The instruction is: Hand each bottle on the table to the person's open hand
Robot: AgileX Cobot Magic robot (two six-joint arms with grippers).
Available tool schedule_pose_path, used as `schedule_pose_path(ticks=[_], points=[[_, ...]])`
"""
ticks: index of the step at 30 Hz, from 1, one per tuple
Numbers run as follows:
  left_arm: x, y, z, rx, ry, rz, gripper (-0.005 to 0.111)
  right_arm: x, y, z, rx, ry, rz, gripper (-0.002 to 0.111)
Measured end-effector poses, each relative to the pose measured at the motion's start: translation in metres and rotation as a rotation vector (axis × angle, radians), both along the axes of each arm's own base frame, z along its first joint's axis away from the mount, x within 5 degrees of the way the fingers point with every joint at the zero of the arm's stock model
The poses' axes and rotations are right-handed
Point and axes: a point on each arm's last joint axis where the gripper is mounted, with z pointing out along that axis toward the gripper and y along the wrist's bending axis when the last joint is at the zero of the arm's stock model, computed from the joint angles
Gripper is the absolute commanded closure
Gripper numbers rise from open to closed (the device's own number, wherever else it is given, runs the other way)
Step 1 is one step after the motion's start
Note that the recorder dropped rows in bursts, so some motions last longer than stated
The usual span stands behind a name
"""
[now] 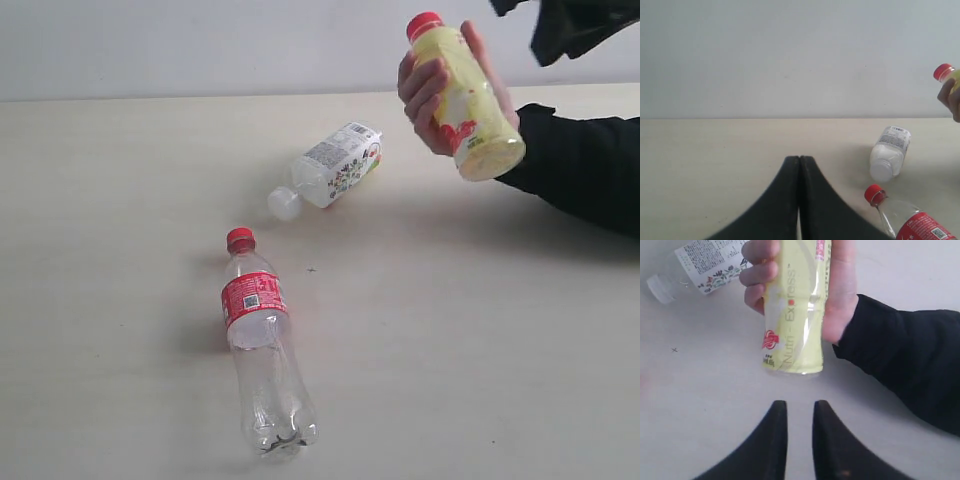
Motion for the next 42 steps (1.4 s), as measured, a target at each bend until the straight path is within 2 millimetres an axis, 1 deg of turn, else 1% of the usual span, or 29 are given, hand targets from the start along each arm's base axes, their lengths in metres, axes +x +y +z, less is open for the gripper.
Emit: schedule_pose_path(ticks=[1,3,4,8,10,13,15,17,21,23,24,26,33,42], points=[[0.000,0.000,0.000,0.000,0.000,0.000,0.107,-0.012,-0.004,0.005,0.015,-0.034,0.002,0.108],[0.000,0.000,0.000,0.000,0.000,0.000,0.107,-0.045,-0.015,0.013,0.058,-0.126,0.007,0.108],[0.000,0.000,0.000,0.000,0.000,0.000,0.107,-0.058,-0.020,0.011,0.071,-0.153,0.010,0.108],[0.000,0.000,0.000,0.000,0.000,0.000,0.107,-0.124,-0.043,0.009,0.140,-0.347,0.024,0.108],[0.000,0.000,0.000,0.000,0.000,0.000,0.107,-0.154,-0.054,0.002,0.173,-0.443,0.031,0.108],[0.000,0.000,0.000,0.000,0.000,0.000,0.107,-0.192,-0.068,-0.010,0.221,-0.589,0.039,0.108],[0.000,0.000,0.000,0.000,0.000,0.000,0.107,-0.211,-0.075,-0.020,0.248,-0.668,0.042,0.108],[0.000,0.000,0.000,0.000,0.000,0.000,0.107,-0.225,-0.080,-0.035,0.264,-0.714,0.043,0.108],[0.000,0.000,0.000,0.000,0.000,0.000,0.107,-0.241,-0.085,-0.062,0.289,-0.782,0.046,0.108],[0.000,0.000,0.000,0.000,0.000,0.000,0.107,-0.247,-0.086,-0.065,0.326,-0.842,0.049,0.108],[0.000,0.000,0.000,0.000,0.000,0.000,0.107,-0.254,-0.088,-0.065,0.373,-0.916,0.051,0.108],[0.000,0.000,0.000,0.000,0.000,0.000,0.107,-0.259,-0.089,-0.068,0.394,-0.947,0.052,0.108],[0.000,0.000,0.000,0.000,0.000,0.000,0.107,-0.251,-0.086,-0.083,0.406,-0.953,0.052,0.108],[0.000,0.000,0.000,0.000,0.000,0.000,0.107,-0.251,-0.086,-0.086,0.400,-0.935,0.052,0.108]])
